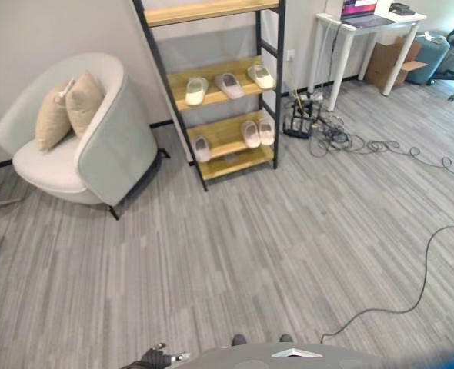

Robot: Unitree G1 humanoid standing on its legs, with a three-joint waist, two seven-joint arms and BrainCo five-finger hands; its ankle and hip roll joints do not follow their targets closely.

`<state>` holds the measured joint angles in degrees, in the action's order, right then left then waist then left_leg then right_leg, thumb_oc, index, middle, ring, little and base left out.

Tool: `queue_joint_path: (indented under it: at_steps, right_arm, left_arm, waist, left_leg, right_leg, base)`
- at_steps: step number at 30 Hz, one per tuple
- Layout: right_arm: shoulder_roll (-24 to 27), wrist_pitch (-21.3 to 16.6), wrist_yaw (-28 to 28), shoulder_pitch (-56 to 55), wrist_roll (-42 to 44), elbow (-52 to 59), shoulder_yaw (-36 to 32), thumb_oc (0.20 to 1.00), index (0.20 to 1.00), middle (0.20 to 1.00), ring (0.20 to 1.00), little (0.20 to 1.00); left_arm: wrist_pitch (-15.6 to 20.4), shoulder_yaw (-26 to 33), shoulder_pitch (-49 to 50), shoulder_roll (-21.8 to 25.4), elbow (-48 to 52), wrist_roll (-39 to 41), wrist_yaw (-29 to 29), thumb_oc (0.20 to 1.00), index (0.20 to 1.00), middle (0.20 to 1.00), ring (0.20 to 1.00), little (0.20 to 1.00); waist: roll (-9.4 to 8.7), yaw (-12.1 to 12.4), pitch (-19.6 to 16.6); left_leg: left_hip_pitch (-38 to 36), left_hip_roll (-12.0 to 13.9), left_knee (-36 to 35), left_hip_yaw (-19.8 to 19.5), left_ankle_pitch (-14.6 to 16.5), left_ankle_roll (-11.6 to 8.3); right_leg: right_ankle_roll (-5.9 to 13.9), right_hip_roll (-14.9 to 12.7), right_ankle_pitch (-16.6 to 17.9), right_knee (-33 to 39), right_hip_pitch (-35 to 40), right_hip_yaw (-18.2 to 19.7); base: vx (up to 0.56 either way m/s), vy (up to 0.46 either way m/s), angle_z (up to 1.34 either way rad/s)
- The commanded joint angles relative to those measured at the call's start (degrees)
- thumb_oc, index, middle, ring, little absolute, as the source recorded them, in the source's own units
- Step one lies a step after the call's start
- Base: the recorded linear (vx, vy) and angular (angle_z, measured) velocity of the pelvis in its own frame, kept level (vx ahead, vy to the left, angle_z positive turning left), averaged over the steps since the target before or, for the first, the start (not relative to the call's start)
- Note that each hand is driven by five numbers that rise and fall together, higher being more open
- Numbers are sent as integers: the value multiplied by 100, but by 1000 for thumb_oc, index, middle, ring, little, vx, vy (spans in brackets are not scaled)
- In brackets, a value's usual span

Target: Arrange the slippers neatly on the shoe rack.

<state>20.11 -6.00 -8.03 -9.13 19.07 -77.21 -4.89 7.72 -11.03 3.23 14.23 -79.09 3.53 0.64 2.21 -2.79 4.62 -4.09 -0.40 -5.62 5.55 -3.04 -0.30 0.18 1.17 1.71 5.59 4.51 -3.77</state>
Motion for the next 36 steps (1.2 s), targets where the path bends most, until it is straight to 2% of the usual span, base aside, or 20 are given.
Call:
queue_joint_path:
  at_steps: [1,11,14,15,16,17,18,19,20,21,23,25,27,29,31,32,33,34,35,36]
  right_arm:
    - [-124,-116,-28,199,293,185,326,1000,1000,1000,1000,1000]
    - [-299,-190,25,302,358,472,687,1000,1000,1000,1000,1000]
    - [-346,-217,9,298,220,742,873,1000,1000,1000,1000,1000]
    - [-347,-216,8,298,219,743,873,1000,1000,1000,1000,1000]
    - [-335,-213,-28,214,52,851,976,1000,1000,1000,1000,1000]
    - [-318,-191,-82,229,12,854,996,1000,1000,1000,1000,1000]
    - [-319,-190,-83,231,11,854,995,1000,1000,1000,1000,1000]
    - [-301,-187,-167,256,-22,844,1058,1000,1000,1000,1000,1000]
    - [-319,-185,-155,249,-38,838,1078,1000,1000,1000,1000,1000]
    - [-309,-223,-194,268,-43,791,1107,1000,1000,1000,1000,1000]
    - [-371,-188,-133,350,-118,805,1284,1000,1000,1000,1000,1000]
    - [-431,-151,-141,443,-218,768,1371,1000,1000,1000,1000,1000]
    - [-454,-80,-137,598,-449,636,1403,1000,1000,1000,1000,1000]
    - [-440,-61,-92,666,-510,666,1416,1000,1000,1000,1000,1000]
    - [-427,-11,-68,719,-860,663,1548,1000,1000,1000,1000,1000]
    - [-428,-11,-68,719,-860,663,1548,1000,1000,1000,1000,1000]
    - [-459,70,-8,923,-1198,724,1815,1000,1000,1000,1000,1000]
    - [-471,92,3,1004,-1223,767,1861,1000,1000,1000,1000,1000]
    - [-475,105,3,1085,-1231,788,1871,1000,1000,1000,1000,1000]
    - [-440,112,-17,1168,-1258,884,1867,1000,1000,1000,1000,1000]
  left_arm:
    - [44,-42,-392,31,-101,-286,240,1000,1000,1000,1000,1000]
    - [76,-444,-721,-269,169,-201,416,1000,1000,1000,1000,1000]
    - [37,-654,-828,-319,234,-372,459,1000,1000,1000,1000,1000]
    - [37,-654,-829,-319,233,-372,459,1000,1000,1000,1000,1000]
    - [13,-775,-924,-387,278,-470,535,1000,1000,1000,1000,1000]
    - [12,-851,-972,-405,325,-503,604,1000,1000,1000,1000,1000]
    - [12,-852,-975,-405,324,-504,605,1000,1000,1000,1000,1000]
    - [23,-848,-1003,-454,371,-404,643,1000,1000,1000,1000,1000]
    - [12,-789,-957,-481,338,-343,644,1000,1000,1000,1000,1000]
    - [-9,-758,-828,-482,270,-376,664,1000,1000,1000,1000,1000]
    - [-33,-681,-658,-531,124,-430,715,1000,1000,1000,1000,1000]
    - [-87,-654,-659,-549,39,-485,721,1000,1000,1000,1000,1000]
    - [-174,-432,-554,-533,-265,-507,727,1000,1000,1000,1000,1000]
    - [-186,-354,-507,-428,-315,-555,748,1000,1000,1000,1000,1000]
    - [-197,-324,-524,-328,-283,-638,728,1000,1000,1000,1000,1000]
    - [-197,-324,-523,-328,-283,-638,728,1000,1000,1000,1000,1000]
    - [-189,-386,-690,-196,-132,-653,707,1000,1000,1000,1000,1000]
    - [-183,-448,-790,-158,-41,-644,723,1000,1000,1000,1000,1000]
    - [-173,-492,-872,-133,43,-641,738,1000,1000,1000,1000,1000]
    - [-162,-570,-1054,-40,260,-589,796,1000,1000,1000,1000,1000]
  waist:
    - [-68,-72,102]
    - [-75,-152,274]
    - [-179,-216,571]
    - [-176,-217,567]
    - [-273,-220,805]
    - [-316,-193,926]
    - [-307,-197,924]
    - [-358,-88,1023]
    - [-362,-43,985]
    - [-354,93,943]
    - [-339,278,874]
    - [-403,394,874]
    - [-491,572,665]
    - [-626,620,552]
    - [-736,663,452]
    - [-737,663,452]
    - [-833,683,463]
    - [-839,660,484]
    - [-787,621,507]
    - [-578,519,591]
  left_leg:
    - [165,232,62,-358,234,-248]
    - [156,363,62,-389,195,-318]
    - [681,476,1330,-221,549,-391]
    - [705,481,1367,-225,568,-391]
    - [1255,503,2488,-151,403,-422]
    - [1496,486,2876,-128,251,-413]
    - [1520,494,2909,-139,264,-415]
    - [2083,295,3006,-139,277,-331]
    - [2209,243,2762,-117,385,-287]
    - [2308,201,2397,-120,306,-279]
    - [2459,268,1559,-45,-91,-329]
    - [2479,269,1171,-61,-173,-349]
    - [2355,230,883,-344,-451,-302]
    - [2311,103,1075,-363,-389,-199]
    - [2140,25,1108,-291,-226,-74]
    - [2140,25,1108,-291,-226,-74]
    - [1945,-113,1136,-244,12,103]
    - [1838,-186,1174,-228,143,207]
    - [1703,-219,1184,-253,246,286]
    - [1284,-216,1135,-311,449,433]
  right_leg:
    - [501,-319,-409,-59,-56,-41]
    - [410,-204,-478,-108,-110,40]
    - [245,-214,-698,-583,-285,166]
    - [244,-210,-700,-589,-294,164]
    - [152,-229,-730,-696,-243,164]
    - [117,-251,-745,-718,-218,143]
    - [115,-242,-747,-723,-227,136]
    - [123,-253,-836,-622,-119,125]
    - [148,-230,-906,-553,-28,150]
    - [174,-199,-975,-466,108,166]
    - [208,-122,-1098,-367,392,251]
    - [239,-170,-1173,-343,595,359]
    - [318,-159,-1275,-444,804,597]
    - [414,-296,-1223,-755,764,659]
    - [581,-412,-1054,-1263,629,657]
    - [581,-413,-1055,-1263,629,658]
    - [876,-568,-430,-2209,256,597]
    - [1024,-659,-30,-2706,96,538]
    - [1052,-700,295,-3218,-83,496]
    - [935,-772,640,-4152,-514,320]
  base:
    - [21,-33,-1]
    - [53,-100,-1]
    - [-1,-134,-5]
    - [42,-172,-23]
    - [41,-150,-23]
    - [40,-151,-11]
    - [120,-72,5]
    - [217,-31,-4]
    - [360,-23,-5]
    - [374,43,-2]
    - [387,74,-4]
    - [323,71,-26]
    - [624,180,-48]
    - [571,208,-89]
    - [366,148,-63]
    - [364,169,-26]
    - [344,185,-21]
    - [452,258,-30]
    - [495,307,-5]
    - [497,312,0]
